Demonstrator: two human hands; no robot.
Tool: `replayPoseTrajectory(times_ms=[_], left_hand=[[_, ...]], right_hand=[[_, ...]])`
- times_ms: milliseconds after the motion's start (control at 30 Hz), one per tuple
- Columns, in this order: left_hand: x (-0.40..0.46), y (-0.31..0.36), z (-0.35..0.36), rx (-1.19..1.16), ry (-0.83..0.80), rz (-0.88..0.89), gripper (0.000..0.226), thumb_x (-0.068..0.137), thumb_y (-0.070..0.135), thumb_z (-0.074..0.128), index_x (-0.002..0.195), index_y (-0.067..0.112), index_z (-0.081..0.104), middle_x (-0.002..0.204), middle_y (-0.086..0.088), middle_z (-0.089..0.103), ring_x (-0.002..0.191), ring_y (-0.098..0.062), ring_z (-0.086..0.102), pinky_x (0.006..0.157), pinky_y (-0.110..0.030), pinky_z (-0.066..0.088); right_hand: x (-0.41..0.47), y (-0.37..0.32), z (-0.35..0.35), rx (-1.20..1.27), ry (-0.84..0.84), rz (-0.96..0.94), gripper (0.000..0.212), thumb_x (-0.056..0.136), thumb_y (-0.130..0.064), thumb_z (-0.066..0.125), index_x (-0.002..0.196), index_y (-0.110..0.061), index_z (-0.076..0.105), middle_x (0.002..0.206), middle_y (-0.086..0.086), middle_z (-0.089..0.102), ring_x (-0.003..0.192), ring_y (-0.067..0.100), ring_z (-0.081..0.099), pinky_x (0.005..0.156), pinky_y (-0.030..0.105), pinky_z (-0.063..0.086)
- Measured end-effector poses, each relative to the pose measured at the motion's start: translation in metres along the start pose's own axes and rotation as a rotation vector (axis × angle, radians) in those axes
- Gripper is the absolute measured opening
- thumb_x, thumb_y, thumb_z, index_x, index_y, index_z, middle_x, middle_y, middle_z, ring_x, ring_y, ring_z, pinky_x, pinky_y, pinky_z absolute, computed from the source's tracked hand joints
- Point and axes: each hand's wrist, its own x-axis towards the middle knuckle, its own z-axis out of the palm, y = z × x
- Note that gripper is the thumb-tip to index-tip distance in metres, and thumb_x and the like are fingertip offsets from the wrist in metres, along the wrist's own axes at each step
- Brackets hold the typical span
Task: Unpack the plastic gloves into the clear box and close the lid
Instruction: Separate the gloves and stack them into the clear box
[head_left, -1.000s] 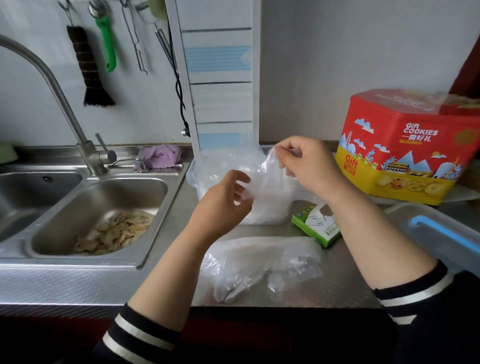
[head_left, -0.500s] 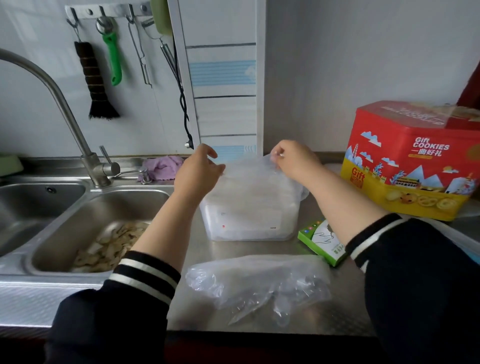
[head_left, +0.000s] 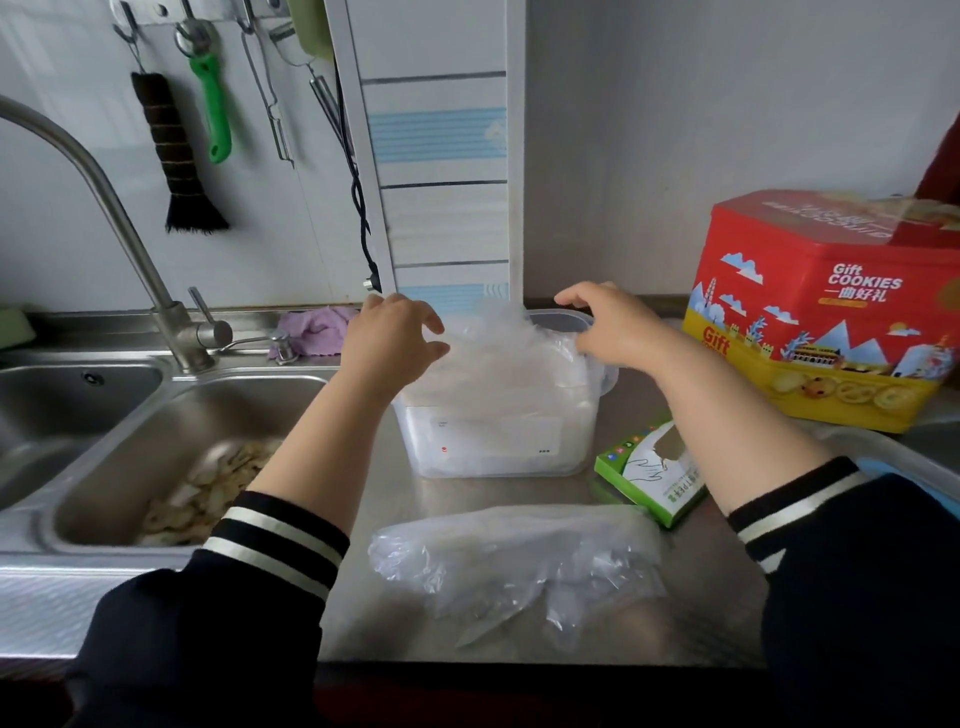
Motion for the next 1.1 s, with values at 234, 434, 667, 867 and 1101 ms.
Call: replayPoseTrajectory(times_ms=[234, 434, 667, 867, 1101], left_hand=[[-0.077, 0.033, 0.005, -0.382, 0.377, 0.213, 0.003, 0.088, 0.022, 0.068, 0.091, 0.022, 0.069, 0.091, 0.010, 0.064, 0.085, -0.011, 0.055, 0.072, -0.022, 0.038], [-0.142, 0.046, 0.052, -0.605, 0.116, 0.182, 0.008, 0.093, 0.025, 0.061, 0.090, 0.023, 0.068, 0.083, 0.015, 0.067, 0.074, 0.000, 0.057, 0.064, -0.012, 0.041], [-0.172, 0.035, 0.087, -0.621, 0.011, 0.189, 0.038, 0.083, 0.057, 0.057, 0.099, 0.023, 0.065, 0.096, 0.014, 0.065, 0.091, -0.001, 0.055, 0.081, -0.019, 0.043], [-0.173, 0.038, 0.083, -0.617, 0.026, 0.201, 0.035, 0.075, 0.039, 0.077, 0.102, 0.020, 0.064, 0.088, 0.022, 0.057, 0.089, -0.003, 0.053, 0.076, -0.010, 0.039], [-0.171, 0.039, 0.079, -0.696, 0.017, 0.043, 0.023, 0.085, 0.041, 0.069, 0.101, 0.027, 0.057, 0.093, 0.019, 0.063, 0.092, 0.002, 0.057, 0.074, -0.011, 0.041]], right_hand=[[-0.098, -0.017, 0.017, 0.466, 0.189, -0.302, 0.004, 0.087, -0.018, 0.069, 0.087, -0.021, 0.066, 0.075, -0.011, 0.063, 0.066, -0.001, 0.053, 0.064, 0.014, 0.043], [-0.145, -0.013, 0.041, 0.172, -0.222, -0.205, 0.028, 0.069, -0.049, 0.078, 0.087, -0.029, 0.069, 0.089, -0.015, 0.062, 0.086, 0.004, 0.057, 0.080, 0.026, 0.046], [-0.158, 0.004, 0.064, 0.169, -0.141, -0.115, 0.020, 0.079, -0.039, 0.075, 0.073, -0.024, 0.064, 0.073, -0.010, 0.059, 0.074, 0.009, 0.055, 0.070, 0.031, 0.045], [-0.154, 0.004, 0.064, 0.236, -0.047, -0.238, 0.037, 0.090, -0.039, 0.062, 0.073, -0.007, 0.066, 0.078, 0.006, 0.061, 0.079, 0.022, 0.057, 0.075, 0.043, 0.048], [-0.142, -0.008, 0.053, 0.298, -0.027, -0.209, 0.035, 0.094, -0.038, 0.057, 0.083, -0.009, 0.071, 0.083, 0.002, 0.063, 0.081, 0.020, 0.060, 0.077, 0.036, 0.048]])
